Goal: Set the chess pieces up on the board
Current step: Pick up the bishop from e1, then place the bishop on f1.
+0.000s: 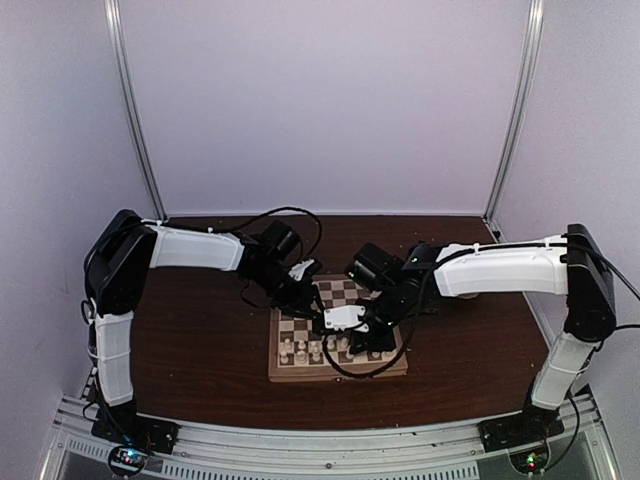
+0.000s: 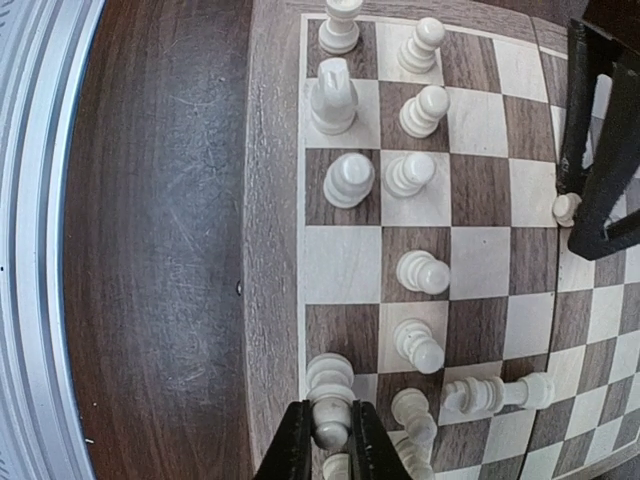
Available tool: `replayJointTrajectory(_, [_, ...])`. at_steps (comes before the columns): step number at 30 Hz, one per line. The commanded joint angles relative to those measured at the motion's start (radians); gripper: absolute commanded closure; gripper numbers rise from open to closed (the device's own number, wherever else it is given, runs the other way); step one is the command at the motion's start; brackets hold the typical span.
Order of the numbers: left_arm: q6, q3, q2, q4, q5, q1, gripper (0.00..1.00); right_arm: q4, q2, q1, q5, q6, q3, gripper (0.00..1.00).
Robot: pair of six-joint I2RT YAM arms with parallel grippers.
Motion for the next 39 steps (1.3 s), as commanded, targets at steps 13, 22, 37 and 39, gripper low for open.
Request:
replayJointTrajectory(13, [0.009, 0.008, 0.013, -0.006, -0.001, 0.006, 0.61, -0.011, -0.054, -0.034, 0.021, -0.015, -0.055, 0.92])
replayJointTrajectory(22, [0.01, 0.005, 0.014, -0.005, 0.0, 0.006, 0.62, -0.009, -0.021, -0.035, 0.026, -0.015, -0.053, 0.81])
replayJointTrajectory(37, [0.012, 0.005, 0.013, -0.009, 0.003, 0.006, 0.64, -0.056, -0.107, -0.142, -0.044, 0.027, 0.054, 0.68])
replayJointTrajectory(39, [0.013, 0.005, 0.012, -0.012, 0.002, 0.006, 0.68, -0.057, -0.1, -0.182, -0.055, 0.038, 0.077, 0.67])
